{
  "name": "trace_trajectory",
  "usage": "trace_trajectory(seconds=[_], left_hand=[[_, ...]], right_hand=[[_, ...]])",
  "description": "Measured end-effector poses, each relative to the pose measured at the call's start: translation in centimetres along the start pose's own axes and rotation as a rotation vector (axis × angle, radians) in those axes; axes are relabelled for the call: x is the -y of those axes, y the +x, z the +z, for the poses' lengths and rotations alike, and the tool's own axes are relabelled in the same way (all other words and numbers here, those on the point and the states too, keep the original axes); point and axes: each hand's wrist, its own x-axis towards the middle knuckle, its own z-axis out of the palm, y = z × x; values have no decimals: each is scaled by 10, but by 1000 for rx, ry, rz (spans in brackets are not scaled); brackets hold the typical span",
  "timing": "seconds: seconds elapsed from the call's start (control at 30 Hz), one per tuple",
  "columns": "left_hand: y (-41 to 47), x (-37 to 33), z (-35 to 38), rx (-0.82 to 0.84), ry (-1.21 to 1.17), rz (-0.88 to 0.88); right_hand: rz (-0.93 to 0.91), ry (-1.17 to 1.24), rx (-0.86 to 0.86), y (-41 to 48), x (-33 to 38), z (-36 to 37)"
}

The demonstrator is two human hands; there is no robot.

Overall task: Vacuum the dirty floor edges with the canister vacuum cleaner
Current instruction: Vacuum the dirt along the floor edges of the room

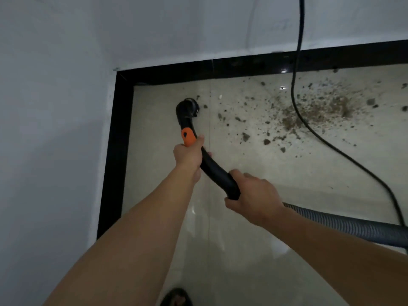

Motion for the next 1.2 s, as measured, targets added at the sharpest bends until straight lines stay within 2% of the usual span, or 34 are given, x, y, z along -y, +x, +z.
trace_trajectory(seconds=[0.13, 0.23, 0.33, 0.47, 0.7, 0.87, 1.0, 1.2], left_hand=[[43, -27, -18, -79, -33, 100], [69, -31, -40, -168, -39, 160], [91, -28, -52, -163, -52, 212], [108, -26, -50, -121, -62, 307], [85, -2, -23, 6, -22, 396], [59, 7, 9, 96, 148, 447], [43, 16, 43, 183, 252, 462], [18, 34, 96, 266, 274, 420]], right_hand=[[-37, 83, -53, 54, 31, 25], [-93, 57, -82, 81, 49, 41], [-146, -6, -122, 102, 53, 55], [-168, -55, -220, 114, 48, 64], [-66, 19, -319, 82, 27, 84], [28, 83, -368, 54, -1, 79], [90, 102, -388, 34, -36, 61], [153, 22, -369, 8, -98, 28]])
